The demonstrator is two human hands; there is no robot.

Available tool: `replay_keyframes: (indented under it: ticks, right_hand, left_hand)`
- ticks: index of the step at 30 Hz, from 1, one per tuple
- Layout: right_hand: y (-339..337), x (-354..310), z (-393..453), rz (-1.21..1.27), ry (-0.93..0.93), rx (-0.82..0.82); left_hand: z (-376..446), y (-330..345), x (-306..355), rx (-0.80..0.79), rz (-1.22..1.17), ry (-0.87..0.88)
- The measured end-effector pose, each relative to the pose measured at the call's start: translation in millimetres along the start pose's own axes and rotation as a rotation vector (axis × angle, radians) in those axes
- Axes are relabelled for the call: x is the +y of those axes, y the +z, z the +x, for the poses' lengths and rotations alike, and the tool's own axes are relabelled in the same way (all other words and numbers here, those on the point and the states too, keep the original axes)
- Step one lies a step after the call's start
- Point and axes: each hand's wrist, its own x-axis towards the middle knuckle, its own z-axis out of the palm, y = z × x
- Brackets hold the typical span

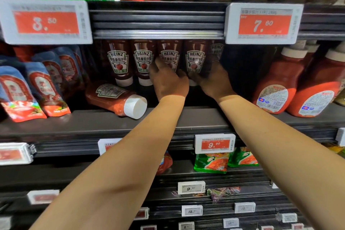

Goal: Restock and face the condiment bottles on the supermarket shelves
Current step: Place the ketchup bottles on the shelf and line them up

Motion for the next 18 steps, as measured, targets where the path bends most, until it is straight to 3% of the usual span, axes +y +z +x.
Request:
replay_keyframes:
  ticks: [5, 9, 11, 16, 18]
  right_hand:
    - [-5, 0, 0, 0.032, 0.058, -0.11]
    - [-16, -12, -8, -0.024, 0.013, 0.078]
    - [-15, -31, -17, 0.017, -0.013, 0.09]
    - [23, -96, -53, -0.063, -0.176, -0.373]
    - [41, -117, -67, -0.018, -0.25, -0.467]
  left_hand:
    - [-5, -10, 5, -0.058, 0.019, -0.029]
    - [-25, -46, 13, -0.181, 0.162, 0.131]
    - [-34, -77, 10, -0.194, 0.105, 0.176]
    - [-37, -162, 4, 0.096, 0.014, 0.301]
    - [-29, -186, -3, 0.136, 0.009, 0.249]
